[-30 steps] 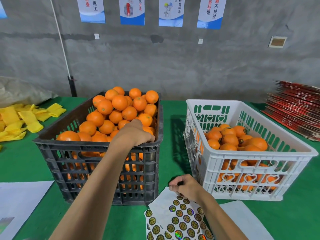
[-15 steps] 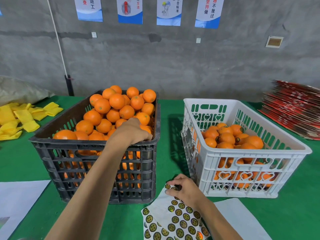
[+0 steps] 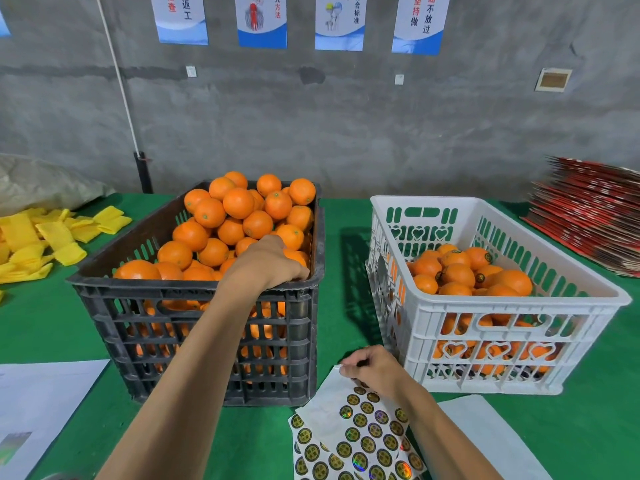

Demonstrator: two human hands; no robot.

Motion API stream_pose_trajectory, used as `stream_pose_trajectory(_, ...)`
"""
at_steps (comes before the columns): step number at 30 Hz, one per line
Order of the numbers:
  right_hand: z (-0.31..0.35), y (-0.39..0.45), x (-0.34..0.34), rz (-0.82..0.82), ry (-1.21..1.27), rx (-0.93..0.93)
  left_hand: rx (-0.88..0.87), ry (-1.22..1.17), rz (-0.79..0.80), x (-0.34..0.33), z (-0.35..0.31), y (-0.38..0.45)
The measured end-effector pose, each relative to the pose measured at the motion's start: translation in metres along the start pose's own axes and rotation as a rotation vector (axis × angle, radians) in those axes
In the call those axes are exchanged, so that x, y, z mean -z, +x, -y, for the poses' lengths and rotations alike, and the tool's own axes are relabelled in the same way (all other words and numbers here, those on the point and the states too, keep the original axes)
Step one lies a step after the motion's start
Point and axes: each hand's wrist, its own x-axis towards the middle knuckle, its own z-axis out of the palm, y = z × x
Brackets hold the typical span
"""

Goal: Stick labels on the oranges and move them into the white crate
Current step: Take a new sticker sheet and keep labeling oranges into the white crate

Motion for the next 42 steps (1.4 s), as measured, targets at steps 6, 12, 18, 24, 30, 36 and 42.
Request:
stream_pose_trajectory(6, 0.002, 0.007, -0.006, -0.121, 0.003, -0.058, -0.015, -0.019, -0.028, -0.002, 0.001, -0.001)
stream_pose_trajectory(12, 0.065, -0.006, 0.001, -0.465, 0.13, 0.08, -0.123, -0.056, -0.189, -0.004, 0.0, -0.01)
stream_pose_trajectory(18, 0.185, -0.029, 0.029, -0.909, 0.108, 0.571, -0.305, -0.272, -0.377, -0.002, -0.002, -0.02)
stream_pose_trajectory(24, 0.224, -0.03, 0.031, -0.733, 0.047, 0.714, -0.408, -0.672, -0.198, 0.005, 0.0, -0.025)
stream_pose_trajectory(30, 0.216, -0.035, 0.031, -0.567, 0.13, 0.775, -0.429, -0.72, -0.166, 0.009, 0.001, -0.026)
stream_pose_trajectory(36, 0.218, -0.038, 0.01, -0.491, -0.016, 0.73, -0.423, -0.641, -0.24, 0.007, -0.004, -0.028)
stream_pose_trajectory(42, 0.221, -0.036, 0.007, -0.646, 0.372, 0.655, -0.391, -0.753, -0.275, 0.009, -0.007, -0.032)
